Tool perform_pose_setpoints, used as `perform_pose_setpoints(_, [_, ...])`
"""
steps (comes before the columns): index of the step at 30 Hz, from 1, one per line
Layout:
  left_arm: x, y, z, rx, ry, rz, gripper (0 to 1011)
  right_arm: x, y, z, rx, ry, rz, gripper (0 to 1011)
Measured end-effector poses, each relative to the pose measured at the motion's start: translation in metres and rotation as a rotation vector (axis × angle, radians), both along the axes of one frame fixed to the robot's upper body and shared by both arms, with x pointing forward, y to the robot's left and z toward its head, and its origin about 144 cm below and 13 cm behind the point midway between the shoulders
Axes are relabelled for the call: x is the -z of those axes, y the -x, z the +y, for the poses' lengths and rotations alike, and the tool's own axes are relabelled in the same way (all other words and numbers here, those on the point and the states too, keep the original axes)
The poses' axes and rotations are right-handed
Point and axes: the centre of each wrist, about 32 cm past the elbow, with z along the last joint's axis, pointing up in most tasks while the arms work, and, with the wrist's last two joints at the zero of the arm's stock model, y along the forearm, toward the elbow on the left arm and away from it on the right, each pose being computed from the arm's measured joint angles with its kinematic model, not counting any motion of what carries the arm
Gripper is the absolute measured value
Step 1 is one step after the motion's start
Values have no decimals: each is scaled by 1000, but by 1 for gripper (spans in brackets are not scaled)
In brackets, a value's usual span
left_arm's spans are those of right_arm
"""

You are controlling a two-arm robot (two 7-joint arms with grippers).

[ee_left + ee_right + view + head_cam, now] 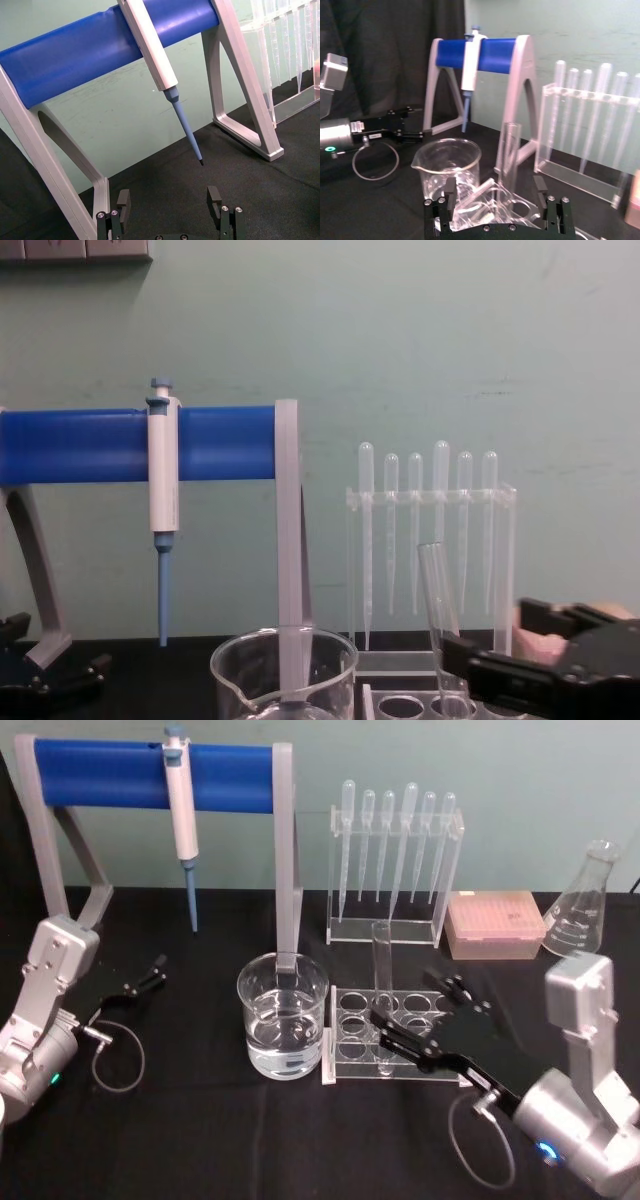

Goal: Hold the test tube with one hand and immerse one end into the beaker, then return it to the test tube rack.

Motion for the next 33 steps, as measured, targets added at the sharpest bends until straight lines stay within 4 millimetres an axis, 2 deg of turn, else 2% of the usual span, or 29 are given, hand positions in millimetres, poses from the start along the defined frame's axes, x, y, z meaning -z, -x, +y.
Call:
perform_pose_setpoints(3, [0, 0, 0, 0, 0, 0, 1000, 0, 11, -9, 39, -2, 5, 1003])
perform_pose_setpoints(7, [0, 0, 0, 0, 0, 0, 1000, 1, 20, -28, 119, -3, 5, 1003])
perform_pose_setpoints(13, [0, 0, 0, 0, 0, 0, 1000, -2, 24, -54, 240, 30, -20, 1003])
perform_pose_setpoints(17, [0, 0, 0, 0, 0, 0, 1000, -2, 20, -62, 292, 68, -24, 1003])
perform_pose_setpoints(26, [0, 0, 0, 0, 0, 0, 1000, 10, -3, -58, 372, 290, -30, 1003])
perform_pose_setpoints(33, [0, 0, 0, 0, 0, 0, 1000, 22, -10, -56, 404, 351, -41, 1003])
